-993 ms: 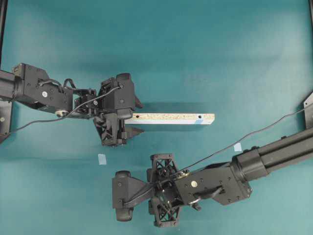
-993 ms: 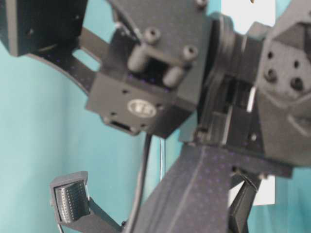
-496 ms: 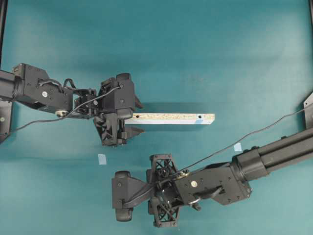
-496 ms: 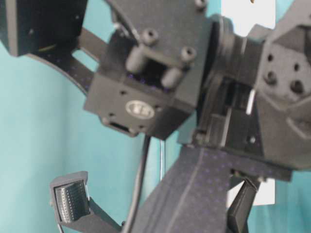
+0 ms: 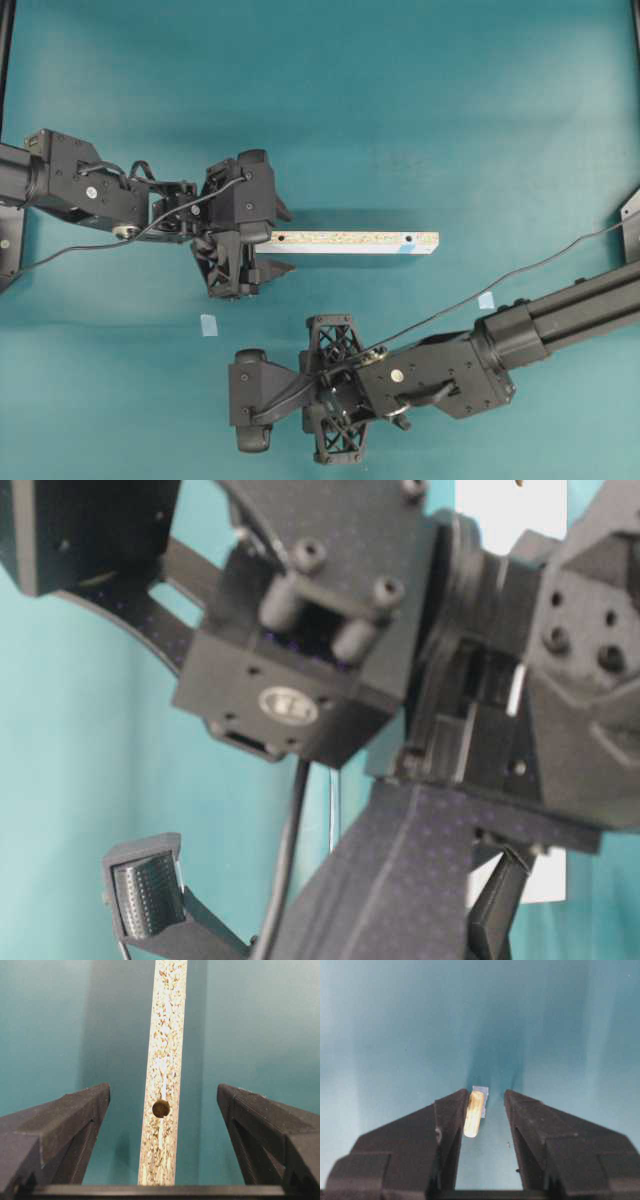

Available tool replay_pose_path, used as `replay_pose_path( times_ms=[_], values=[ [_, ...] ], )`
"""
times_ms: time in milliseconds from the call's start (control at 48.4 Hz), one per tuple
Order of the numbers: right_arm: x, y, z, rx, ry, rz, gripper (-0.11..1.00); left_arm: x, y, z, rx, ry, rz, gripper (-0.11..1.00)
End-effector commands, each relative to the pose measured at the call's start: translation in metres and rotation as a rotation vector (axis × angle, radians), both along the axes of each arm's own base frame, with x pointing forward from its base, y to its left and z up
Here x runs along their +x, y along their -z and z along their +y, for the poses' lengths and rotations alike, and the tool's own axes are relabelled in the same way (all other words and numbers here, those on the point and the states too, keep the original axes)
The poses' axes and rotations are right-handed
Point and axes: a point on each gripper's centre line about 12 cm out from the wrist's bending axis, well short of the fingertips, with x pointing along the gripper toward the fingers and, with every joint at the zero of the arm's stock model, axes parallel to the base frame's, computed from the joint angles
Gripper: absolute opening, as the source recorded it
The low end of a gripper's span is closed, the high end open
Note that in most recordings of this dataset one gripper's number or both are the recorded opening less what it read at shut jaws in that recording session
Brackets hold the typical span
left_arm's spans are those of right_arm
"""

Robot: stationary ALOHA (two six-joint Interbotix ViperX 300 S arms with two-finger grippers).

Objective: Insert the rod into the hole on the wooden board.
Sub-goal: 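Close the right gripper on the wooden peg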

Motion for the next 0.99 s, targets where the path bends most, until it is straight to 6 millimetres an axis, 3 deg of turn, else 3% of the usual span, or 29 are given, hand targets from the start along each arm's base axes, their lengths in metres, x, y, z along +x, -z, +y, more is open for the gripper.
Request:
replay_pose_path(
  times_ms=[0,476,972],
  values=[
    [0.0061,-0.019,0.0066,0.019,-0.01,-0.052,0.39,0.0025,-0.0067,-0.0011,-0.008,-0.005,-0.023,1.0],
    [0.0118,-0.0143,0.0087,0.017,-0.009,-0.047,0.39,0.0011,-0.0059,-0.0011,-0.008,-0.005,-0.02,1.0],
    [0.0052,-0.0152,0.0063,-0.005,-0.005,0.003,0.39,0.0015,-0.0074,-0.0011,-0.008,-0.004,-0.023,1.0]
  ],
)
